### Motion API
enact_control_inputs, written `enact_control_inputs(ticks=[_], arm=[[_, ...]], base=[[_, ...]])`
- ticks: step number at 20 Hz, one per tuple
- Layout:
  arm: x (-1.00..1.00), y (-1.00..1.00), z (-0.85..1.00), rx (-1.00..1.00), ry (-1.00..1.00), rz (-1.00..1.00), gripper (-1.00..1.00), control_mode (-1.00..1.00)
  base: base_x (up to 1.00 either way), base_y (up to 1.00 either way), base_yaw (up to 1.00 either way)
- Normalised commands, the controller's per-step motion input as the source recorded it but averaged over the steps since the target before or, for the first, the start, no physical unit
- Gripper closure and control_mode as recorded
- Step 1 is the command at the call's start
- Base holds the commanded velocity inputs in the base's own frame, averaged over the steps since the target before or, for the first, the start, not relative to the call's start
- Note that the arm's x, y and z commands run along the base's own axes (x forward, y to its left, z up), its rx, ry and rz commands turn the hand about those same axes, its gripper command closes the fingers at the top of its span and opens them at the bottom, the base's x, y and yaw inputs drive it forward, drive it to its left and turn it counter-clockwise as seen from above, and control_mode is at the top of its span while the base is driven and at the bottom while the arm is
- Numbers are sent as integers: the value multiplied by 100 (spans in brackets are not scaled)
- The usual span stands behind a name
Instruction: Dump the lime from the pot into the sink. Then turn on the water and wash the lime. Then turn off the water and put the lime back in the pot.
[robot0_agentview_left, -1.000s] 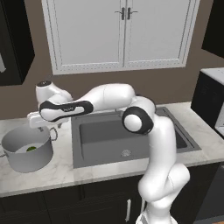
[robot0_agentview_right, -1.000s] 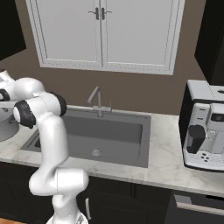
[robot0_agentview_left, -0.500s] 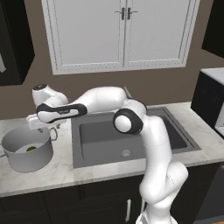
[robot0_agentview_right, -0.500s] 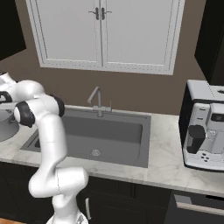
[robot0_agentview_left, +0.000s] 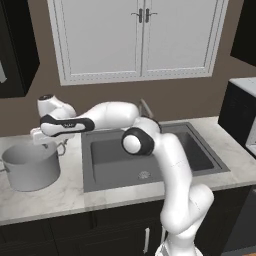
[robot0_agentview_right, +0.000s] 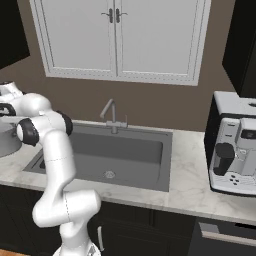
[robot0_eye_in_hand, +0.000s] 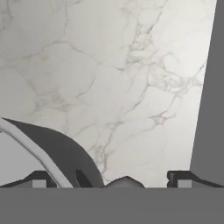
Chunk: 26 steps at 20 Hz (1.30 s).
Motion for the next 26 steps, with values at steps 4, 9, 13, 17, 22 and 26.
enact_control_inputs(ticks=[4,9,13,17,22,26], arm=[[7,6,-29,0,6,0,-100,-100],[-20,4,-7,0,0,0,-100,-100],[-38,2,0,0,0,0,-100,-100],[-21,0,-7,0,0,0,-100,-100],[-6,0,-14,0,0,0,-100,-100],[-16,0,-19,0,0,0,-100,-100]], base=[[0,0,0],[0,0,0],[0,0,0],[0,0,0],[0,0,0],[0,0,0]])
